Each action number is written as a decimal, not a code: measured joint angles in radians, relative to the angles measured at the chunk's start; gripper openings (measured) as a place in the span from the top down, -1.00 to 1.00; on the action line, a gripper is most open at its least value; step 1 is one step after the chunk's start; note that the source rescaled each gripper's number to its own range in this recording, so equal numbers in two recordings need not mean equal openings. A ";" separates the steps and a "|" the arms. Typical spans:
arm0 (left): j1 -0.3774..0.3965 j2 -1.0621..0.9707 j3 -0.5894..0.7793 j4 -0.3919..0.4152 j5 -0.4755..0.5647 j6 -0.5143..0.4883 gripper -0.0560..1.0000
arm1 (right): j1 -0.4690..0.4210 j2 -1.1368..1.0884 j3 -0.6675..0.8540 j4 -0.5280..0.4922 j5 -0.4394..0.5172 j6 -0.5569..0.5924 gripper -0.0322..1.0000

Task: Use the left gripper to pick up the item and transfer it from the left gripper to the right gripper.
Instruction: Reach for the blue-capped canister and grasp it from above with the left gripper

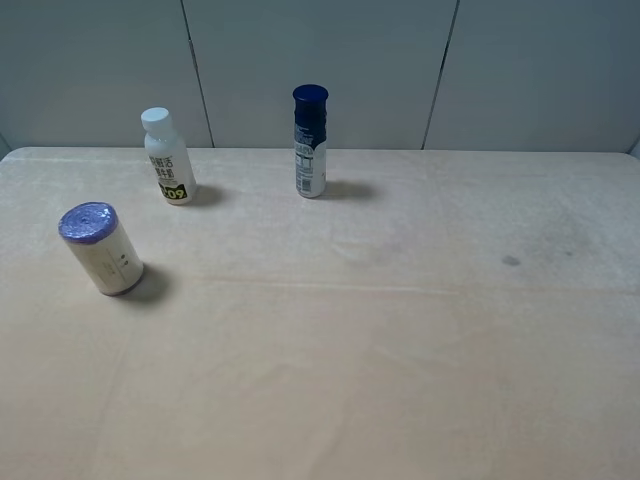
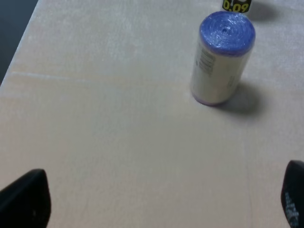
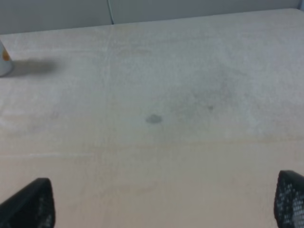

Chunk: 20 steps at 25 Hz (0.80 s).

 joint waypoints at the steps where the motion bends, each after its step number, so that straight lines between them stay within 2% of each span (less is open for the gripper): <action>1: 0.000 0.000 0.000 0.000 0.000 0.000 -0.83 | 0.000 0.000 0.000 0.000 0.000 0.000 -1.00; 20: 0.000 0.000 0.000 0.000 0.000 0.000 -0.83 | 0.000 0.000 0.000 0.001 0.000 0.000 -1.00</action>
